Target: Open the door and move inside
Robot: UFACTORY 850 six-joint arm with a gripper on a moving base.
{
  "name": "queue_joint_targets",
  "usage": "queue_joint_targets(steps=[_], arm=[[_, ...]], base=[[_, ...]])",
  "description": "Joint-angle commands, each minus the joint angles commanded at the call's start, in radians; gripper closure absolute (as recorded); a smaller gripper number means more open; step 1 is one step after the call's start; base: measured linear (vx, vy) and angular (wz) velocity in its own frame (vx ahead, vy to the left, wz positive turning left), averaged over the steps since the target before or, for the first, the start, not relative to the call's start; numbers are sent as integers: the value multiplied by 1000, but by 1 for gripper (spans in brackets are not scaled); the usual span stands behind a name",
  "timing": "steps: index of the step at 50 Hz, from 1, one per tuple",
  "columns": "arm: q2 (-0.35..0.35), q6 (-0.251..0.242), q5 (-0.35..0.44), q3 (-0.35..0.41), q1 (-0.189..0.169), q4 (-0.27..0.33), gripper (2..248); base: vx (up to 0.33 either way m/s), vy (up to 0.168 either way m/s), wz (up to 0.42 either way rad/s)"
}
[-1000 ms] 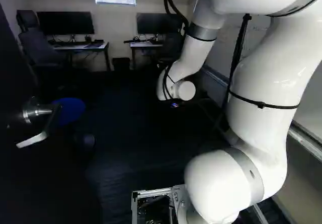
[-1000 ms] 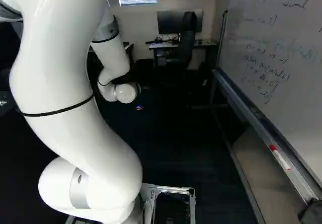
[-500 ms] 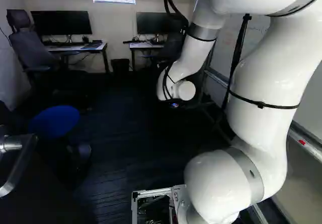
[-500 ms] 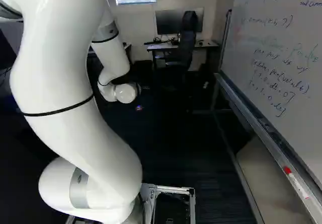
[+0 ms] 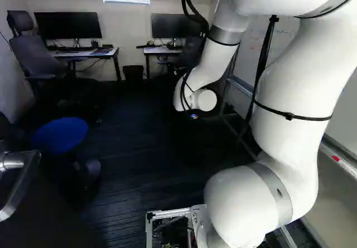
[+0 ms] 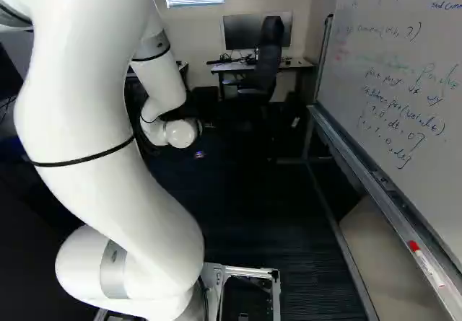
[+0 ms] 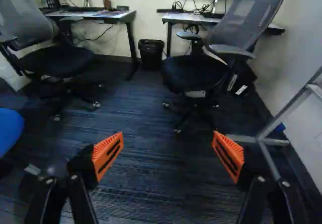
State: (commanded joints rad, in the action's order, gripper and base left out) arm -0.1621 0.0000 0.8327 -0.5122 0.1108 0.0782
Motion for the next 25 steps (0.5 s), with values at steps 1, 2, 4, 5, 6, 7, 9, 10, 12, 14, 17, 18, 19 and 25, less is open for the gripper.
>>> queue_joint_targets(steps=[1, 2, 4, 5, 6, 7, 9, 10, 12, 14, 17, 18, 19, 25], arm=[[0, 0, 0, 0, 0, 0, 3], [1, 0, 0, 1, 0, 0, 3], [3, 0, 0, 2, -1, 0, 3], [3, 0, 0, 3, -1, -1, 3], [4, 0, 0, 4, -1, -1, 3], [6, 0, 1, 5, -1, -1, 3], [8, 0, 1, 8, -2, -1, 3], [10, 0, 1, 9, -2, -2, 3], [13, 0, 1, 12, -3, -2, 3], [17, 0, 2, 16, -4, -3, 3], [23, 0, 2, 22, -6, -4, 3], [26, 0, 2, 25, -6, -5, 3], [28, 0, 3, 27, -7, -5, 3], [46, 0, 4, 44, -11, -8, 3]], base=[[0, 0, 0], [0, 0, 0], [0, 0, 0], [0, 0, 0], [0, 0, 0], [0, 0, 0], [0, 0, 0], [0, 0, 0], [0, 0, 0], [0, 0, 0], [0, 0, 0], [0, 0, 0], [0, 0, 0], [0, 0, 0]])
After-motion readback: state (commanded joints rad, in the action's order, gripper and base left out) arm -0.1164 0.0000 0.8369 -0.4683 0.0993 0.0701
